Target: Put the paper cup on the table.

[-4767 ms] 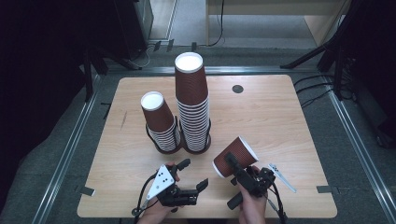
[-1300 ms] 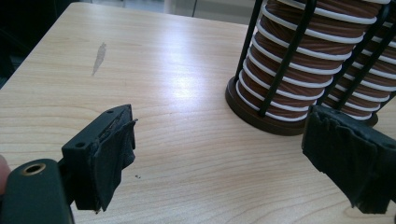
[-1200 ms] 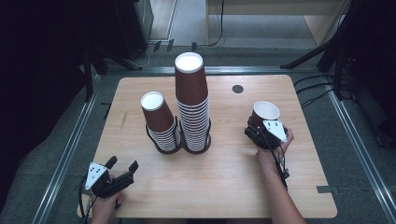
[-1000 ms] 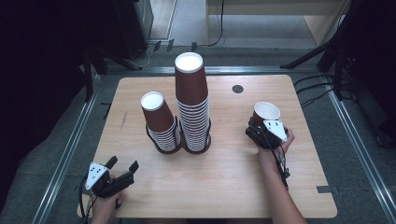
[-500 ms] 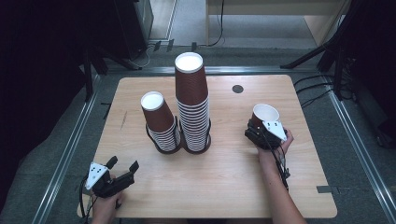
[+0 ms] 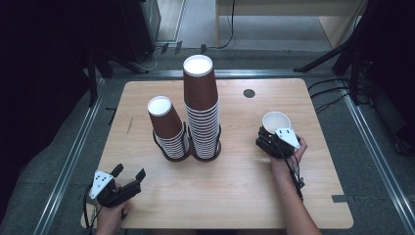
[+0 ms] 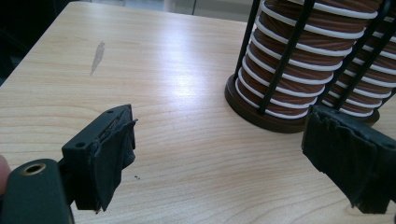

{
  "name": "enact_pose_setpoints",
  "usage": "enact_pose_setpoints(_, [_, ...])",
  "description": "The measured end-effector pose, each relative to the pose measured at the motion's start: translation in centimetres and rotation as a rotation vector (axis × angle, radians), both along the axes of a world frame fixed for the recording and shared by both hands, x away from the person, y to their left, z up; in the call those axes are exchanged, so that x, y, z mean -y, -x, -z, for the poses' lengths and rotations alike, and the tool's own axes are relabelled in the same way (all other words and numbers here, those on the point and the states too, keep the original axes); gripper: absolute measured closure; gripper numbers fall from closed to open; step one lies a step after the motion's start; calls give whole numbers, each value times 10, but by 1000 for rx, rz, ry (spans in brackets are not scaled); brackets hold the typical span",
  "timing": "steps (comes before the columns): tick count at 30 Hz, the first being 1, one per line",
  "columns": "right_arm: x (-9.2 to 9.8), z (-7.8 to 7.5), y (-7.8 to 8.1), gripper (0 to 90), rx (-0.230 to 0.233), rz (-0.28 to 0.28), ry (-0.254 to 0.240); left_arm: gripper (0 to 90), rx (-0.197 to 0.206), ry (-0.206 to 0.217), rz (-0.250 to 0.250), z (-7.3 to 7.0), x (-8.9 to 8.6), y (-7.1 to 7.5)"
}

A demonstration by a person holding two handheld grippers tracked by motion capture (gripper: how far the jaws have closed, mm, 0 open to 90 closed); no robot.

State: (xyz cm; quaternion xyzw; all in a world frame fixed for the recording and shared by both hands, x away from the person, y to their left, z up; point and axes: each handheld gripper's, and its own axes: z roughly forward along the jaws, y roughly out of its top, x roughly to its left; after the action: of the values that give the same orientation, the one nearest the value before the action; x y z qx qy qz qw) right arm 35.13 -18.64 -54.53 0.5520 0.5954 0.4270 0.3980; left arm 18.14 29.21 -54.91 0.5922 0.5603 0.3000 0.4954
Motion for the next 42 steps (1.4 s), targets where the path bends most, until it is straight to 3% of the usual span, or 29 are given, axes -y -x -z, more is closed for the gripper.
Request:
enact_pose_setpoints(8, [2,0,2,0,-7,-62,-16,101,1,1,0,0,0,0])
enact_pose_setpoints(18, [9,0,9,0,4,-74,-38,101,2,4,-2,0,0,0])
enact_pose_setpoints(25, [14,0,23,0,17,-97,-47,101,2,2,-3,0,0,1])
enact_pose_setpoints(42, [23,1,53,0,48,-123,-16,101,3,2,-3,0,0,1])
